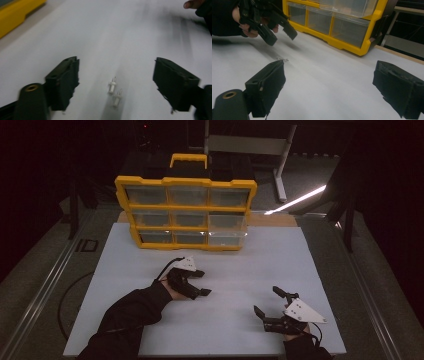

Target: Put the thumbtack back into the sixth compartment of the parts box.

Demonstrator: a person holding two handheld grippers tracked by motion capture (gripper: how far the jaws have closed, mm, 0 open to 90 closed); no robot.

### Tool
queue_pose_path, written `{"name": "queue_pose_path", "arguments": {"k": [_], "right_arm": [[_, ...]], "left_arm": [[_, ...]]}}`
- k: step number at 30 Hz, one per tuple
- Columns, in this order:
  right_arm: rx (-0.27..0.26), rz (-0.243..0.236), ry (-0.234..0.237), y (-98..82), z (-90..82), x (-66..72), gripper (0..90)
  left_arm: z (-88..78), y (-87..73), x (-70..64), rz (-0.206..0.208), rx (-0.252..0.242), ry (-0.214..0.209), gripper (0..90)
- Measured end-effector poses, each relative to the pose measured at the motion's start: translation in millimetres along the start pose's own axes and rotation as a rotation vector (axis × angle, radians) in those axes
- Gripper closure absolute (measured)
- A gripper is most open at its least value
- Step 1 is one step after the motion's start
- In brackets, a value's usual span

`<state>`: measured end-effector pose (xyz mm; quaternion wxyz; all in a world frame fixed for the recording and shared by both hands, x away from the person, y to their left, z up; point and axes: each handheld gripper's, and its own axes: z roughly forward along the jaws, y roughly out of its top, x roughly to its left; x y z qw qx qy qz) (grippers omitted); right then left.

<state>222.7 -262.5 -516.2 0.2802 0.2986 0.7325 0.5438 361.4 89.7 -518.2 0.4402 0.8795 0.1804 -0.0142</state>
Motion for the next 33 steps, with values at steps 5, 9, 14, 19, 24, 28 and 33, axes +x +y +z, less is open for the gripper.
{"name": "queue_pose_path", "arguments": {"k": [5, 9, 14, 19, 24, 28, 33], "right_arm": [[0.0, 0.0, 0.002, -0.2, 0.2, -0.3, 10.2], [0.0, 0.001, 0.003, -0.3, 0.1, -0.2, 10.2], [0.002, 0.003, 0.003, -0.4, 0.2, -0.1, 10.2], [0.002, 0.002, 0.002, -0.4, 0.2, -0.3, 10.2], [0.002, 0.004, 0.002, -0.5, 0.2, -0.3, 10.2], [0.001, 0.004, 0.002, -0.7, 0.4, -0.6, 10.2], [0.003, 0.003, 0.003, -0.7, 0.5, -0.5, 10.2]], "left_arm": [[6.3, -2.8, 1.8, -0.01, 0.032, 0.004, 31.9], [9.6, -5.3, 5.1, -0.013, 0.05, -0.009, 40.7], [11.8, -6.1, 6.8, -0.015, 0.065, -0.025, 59.0], [16.3, -7.1, 10.4, -0.011, 0.113, -0.03, 67.4], [19.2, -8.0, 12.0, -0.006, 0.139, -0.043, 74.5], [20.0, -6.9, 12.7, -0.003, 0.149, -0.052, 76.8], [22.0, -5.6, 12.0, 0.006, 0.159, -0.066, 82.6]]}}
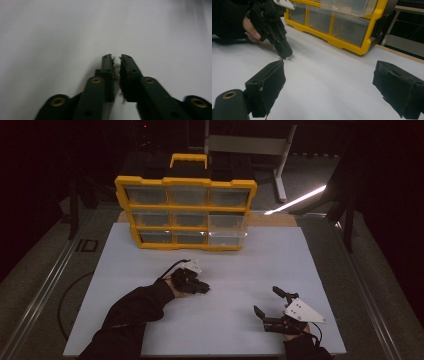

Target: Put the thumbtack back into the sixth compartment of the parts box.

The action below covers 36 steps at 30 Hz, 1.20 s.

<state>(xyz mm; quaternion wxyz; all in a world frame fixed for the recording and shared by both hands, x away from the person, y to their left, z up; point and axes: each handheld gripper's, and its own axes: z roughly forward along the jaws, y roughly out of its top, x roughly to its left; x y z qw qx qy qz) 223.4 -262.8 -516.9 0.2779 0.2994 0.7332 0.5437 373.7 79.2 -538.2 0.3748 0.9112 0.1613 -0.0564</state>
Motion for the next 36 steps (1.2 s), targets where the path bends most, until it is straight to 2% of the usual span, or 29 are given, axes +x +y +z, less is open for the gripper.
{"name": "queue_pose_path", "arguments": {"k": [11, 20, 27, 36], "right_arm": [[0.0, 0.001, -0.001, 0.0, 0.0, -0.2, 10.2], [-0.002, 0.004, -0.005, 0.2, -0.5, -0.6, 10.2], [-0.003, 0.006, -0.008, 0.2, -1.1, -1.2, 10.2], [-0.008, 0.007, -0.012, 0.6, -1.6, -1.4, 10.2]], "left_arm": [[0.3, 4.1, 1.9, -0.011, 0.023, -0.015, 86.4], [-12.0, 14.9, -0.4, -0.015, -0.019, -0.019, 86.5], [-28.1, 29.6, -7.3, 0.014, -0.055, -0.035, 86.5], [-49.2, 52.4, -15.9, 0.051, -0.085, -0.036, 86.4]]}}
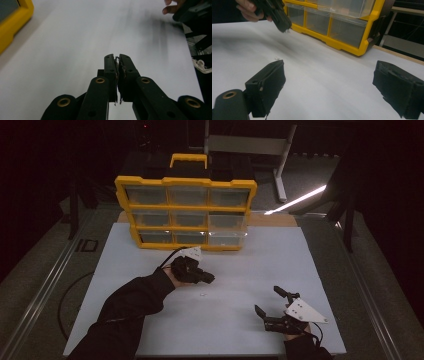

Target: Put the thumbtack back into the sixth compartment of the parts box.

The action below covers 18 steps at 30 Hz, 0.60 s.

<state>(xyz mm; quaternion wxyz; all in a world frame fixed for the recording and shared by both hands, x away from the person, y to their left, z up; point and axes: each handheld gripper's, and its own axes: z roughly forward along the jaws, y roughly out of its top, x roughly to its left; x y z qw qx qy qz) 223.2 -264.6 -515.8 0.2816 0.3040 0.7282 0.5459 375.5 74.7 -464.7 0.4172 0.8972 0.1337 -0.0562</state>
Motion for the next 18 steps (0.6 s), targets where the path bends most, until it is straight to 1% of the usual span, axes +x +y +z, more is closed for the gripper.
{"name": "queue_pose_path", "arguments": {"k": [2, 6, 7, 9, 11, 12, 14, 16, 17, 18], "right_arm": [[0.0, 0.0, -0.001, -0.1, -0.1, -0.4, 10.2], [-0.002, -0.004, -0.001, 0.4, -0.4, 0.1, 10.2], [-0.003, -0.005, -0.002, 0.6, -0.4, 0.2, 10.2], [-0.003, -0.003, -0.002, 0.6, -0.4, 0.1, 10.2], [-0.002, -0.004, -0.003, 0.4, -0.4, 0.0, 10.2], [-0.002, -0.003, -0.004, 0.4, -0.4, -0.1, 10.2], [-0.004, -0.004, -0.004, 0.4, -0.8, -0.3, 10.2], [-0.005, -0.002, -0.004, 0.5, -0.8, -0.3, 10.2], [-0.005, -0.002, -0.004, 0.5, -0.8, -0.3, 10.2], [-0.003, -0.003, -0.004, 0.4, -0.7, -0.3, 10.2]], "left_arm": [[-3.4, 5.5, -1.0, 0.003, 0.004, 0.004, 86.4], [-11.1, 16.5, -3.8, 0.015, -0.009, 0.011, 86.5], [-13.1, 18.9, -4.1, 0.011, -0.02, 0.004, 86.5], [-17.9, 24.8, -5.4, 0.012, -0.032, 0.006, 86.5], [-19.6, 27.0, -5.6, 0.014, -0.036, 0.006, 86.5], [-24.3, 34.0, -7.0, 0.021, -0.044, 0.01, 86.5], [-29.1, 41.0, -7.6, 0.023, -0.058, 0.006, 86.5], [-33.4, 48.4, -9.0, 0.04, -0.068, 0.011, 86.5], [-33.4, 48.4, -9.0, 0.04, -0.068, 0.011, 86.5], [-37.3, 55.6, -9.2, 0.048, -0.073, 0.012, 86.5]]}}
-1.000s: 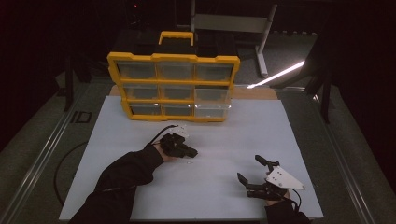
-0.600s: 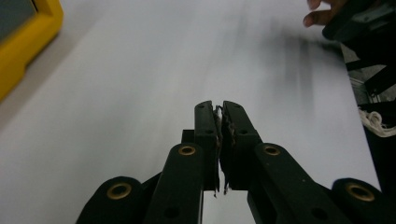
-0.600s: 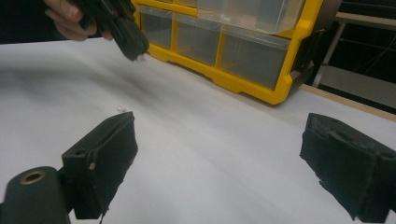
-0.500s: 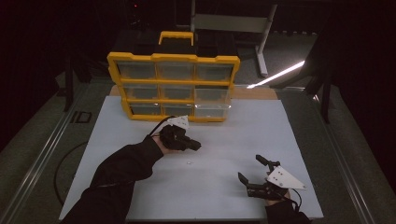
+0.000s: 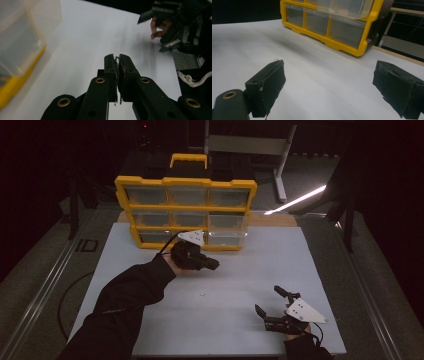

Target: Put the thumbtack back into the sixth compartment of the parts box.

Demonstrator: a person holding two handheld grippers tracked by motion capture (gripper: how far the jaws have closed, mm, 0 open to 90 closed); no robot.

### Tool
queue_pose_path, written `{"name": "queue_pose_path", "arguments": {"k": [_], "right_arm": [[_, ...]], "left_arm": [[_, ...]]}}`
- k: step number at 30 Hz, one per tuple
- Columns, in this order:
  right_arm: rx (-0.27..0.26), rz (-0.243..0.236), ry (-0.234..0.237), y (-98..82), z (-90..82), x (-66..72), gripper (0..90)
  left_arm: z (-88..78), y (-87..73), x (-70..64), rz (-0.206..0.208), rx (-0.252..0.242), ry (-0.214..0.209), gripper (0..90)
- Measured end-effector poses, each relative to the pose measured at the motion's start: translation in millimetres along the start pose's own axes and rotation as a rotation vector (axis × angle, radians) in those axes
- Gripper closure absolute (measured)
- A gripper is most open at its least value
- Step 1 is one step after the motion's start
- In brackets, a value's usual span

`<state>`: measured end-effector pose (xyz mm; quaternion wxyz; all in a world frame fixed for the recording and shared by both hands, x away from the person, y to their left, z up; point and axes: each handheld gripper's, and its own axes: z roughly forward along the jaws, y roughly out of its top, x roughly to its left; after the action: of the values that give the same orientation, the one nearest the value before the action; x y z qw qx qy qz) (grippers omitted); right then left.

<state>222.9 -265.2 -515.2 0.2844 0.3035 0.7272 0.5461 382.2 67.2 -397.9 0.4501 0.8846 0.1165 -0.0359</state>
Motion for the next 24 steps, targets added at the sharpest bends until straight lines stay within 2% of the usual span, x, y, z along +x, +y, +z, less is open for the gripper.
{"name": "queue_pose_path", "arguments": {"k": [7, 11, 12, 14, 19, 23, 24], "right_arm": [[0.001, 0.0, 0.001, 0.0, 0.0, 0.1, 10.2], [0.001, 0.0, 0.001, 0.0, 0.1, 0.3, 10.2], [0.001, 0.0, 0.002, 0.0, 0.1, 0.4, 10.2], [0.002, -0.001, 0.003, -0.1, 0.5, 0.3, 10.2], [0.002, -0.003, 0.004, -0.2, 0.5, 0.3, 10.2], [0.003, -0.002, 0.004, -0.2, 0.4, 0.3, 10.2], [0.002, -0.001, 0.004, -0.2, 0.4, 0.2, 10.2]], "left_arm": [[-10.4, 22.5, 2.0, 0.022, -0.015, 0.01, 86.5], [-14.1, 29.8, 2.3, 0.025, -0.033, 0.01, 86.5], [-17.9, 35.8, 3.5, 0.021, -0.054, 0.016, 86.5], [-21.1, 40.4, 4.7, 0.029, -0.065, 0.029, 86.4], [-26.9, 49.6, 10.9, 0.014, -0.099, 0.028, 86.4], [-29.3, 54.9, 14.7, 0.009, -0.114, 0.042, 86.4], [-30.7, 58.6, 18.9, -0.004, -0.125, 0.051, 86.4]]}}
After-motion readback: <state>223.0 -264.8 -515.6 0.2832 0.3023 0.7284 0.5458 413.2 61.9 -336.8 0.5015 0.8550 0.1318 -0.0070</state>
